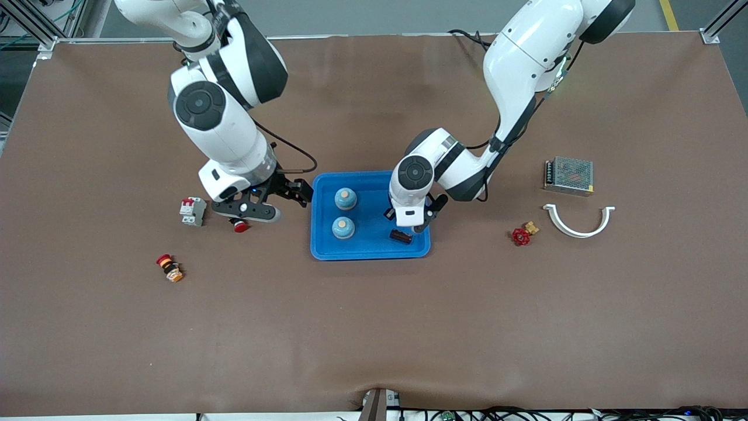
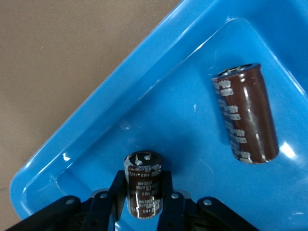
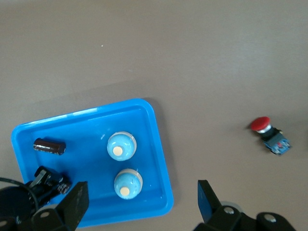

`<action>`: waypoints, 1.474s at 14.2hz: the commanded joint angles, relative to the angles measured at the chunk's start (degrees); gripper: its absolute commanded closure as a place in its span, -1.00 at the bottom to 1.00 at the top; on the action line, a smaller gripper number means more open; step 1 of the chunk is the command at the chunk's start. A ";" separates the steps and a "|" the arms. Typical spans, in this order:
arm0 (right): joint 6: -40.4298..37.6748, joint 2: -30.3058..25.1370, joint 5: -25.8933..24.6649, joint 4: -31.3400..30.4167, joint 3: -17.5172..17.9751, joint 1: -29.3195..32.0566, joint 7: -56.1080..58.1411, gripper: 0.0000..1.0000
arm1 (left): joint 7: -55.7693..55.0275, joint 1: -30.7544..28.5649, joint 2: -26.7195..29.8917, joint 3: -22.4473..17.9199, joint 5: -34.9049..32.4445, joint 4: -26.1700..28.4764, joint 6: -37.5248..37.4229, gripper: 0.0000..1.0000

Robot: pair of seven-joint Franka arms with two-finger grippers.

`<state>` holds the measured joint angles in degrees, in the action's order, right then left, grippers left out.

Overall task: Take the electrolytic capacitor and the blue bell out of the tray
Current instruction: 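Grasp a brown capacitor with the left gripper while the right gripper lowers, then carry the capacitor toward the white arch while the right gripper grasps a bell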

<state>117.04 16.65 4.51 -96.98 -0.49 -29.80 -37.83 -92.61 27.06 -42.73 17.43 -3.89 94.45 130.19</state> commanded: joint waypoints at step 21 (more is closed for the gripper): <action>16.29 17.00 -7.05 0.47 -0.65 -8.25 -5.06 -1.00 | 52.57 -25.89 23.13 -0.29 -7.89 8.64 -28.06 1.00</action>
<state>132.78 32.44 -1.28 -97.17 -0.55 -37.06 -41.62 -47.53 4.81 -22.55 16.62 -10.93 99.50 102.29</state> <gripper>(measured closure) 0.000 0.670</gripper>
